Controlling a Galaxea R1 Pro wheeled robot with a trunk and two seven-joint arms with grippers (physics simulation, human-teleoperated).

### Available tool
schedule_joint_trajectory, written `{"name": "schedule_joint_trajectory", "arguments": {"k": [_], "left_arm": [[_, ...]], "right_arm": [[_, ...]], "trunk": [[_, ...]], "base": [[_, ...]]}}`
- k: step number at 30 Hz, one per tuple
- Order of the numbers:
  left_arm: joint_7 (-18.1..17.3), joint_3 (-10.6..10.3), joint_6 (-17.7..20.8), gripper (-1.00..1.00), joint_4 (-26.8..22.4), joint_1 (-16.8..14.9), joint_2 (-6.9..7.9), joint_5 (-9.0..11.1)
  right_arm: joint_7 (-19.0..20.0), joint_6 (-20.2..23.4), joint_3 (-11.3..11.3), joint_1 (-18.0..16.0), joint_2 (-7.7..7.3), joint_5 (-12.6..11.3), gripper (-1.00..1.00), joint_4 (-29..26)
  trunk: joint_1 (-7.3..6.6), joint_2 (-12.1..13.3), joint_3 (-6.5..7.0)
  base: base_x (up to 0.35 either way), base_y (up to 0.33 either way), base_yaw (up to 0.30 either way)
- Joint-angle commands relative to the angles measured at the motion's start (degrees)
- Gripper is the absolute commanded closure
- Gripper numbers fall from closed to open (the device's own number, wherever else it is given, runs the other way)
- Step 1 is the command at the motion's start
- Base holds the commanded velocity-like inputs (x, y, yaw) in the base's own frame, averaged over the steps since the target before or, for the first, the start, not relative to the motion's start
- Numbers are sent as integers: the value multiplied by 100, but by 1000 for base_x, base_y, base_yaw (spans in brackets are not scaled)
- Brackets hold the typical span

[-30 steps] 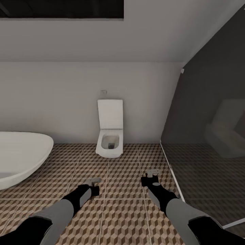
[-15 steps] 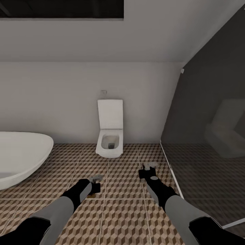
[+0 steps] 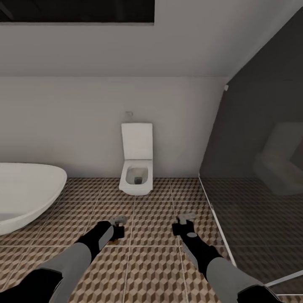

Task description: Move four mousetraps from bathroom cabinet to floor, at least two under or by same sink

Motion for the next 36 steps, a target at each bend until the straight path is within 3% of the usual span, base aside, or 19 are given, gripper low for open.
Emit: {"name": "schedule_joint_trajectory", "arguments": {"k": [1,15,26,36], "left_arm": [[56,-42,27,100,-11,-2,3,57],[56,-48,22,100,-11,-2,3,58],[56,-52,20,100,-11,-2,3,58],[56,-64,-15,100,-12,-2,-4,58]], "right_arm": [[-41,-35,48,3,0,-51,100,0],[-41,-100,57,18,6,-52,100,0],[-41,-101,57,30,6,-51,100,0],[-41,-101,57,32,6,-52,100,0]], "trunk": [[3,-11,-10],[3,-11,-10],[3,-11,-10],[3,-11,-10]], "base": [[0,261,0],[68,236,0],[248,23,0],[16,0,0]]}}
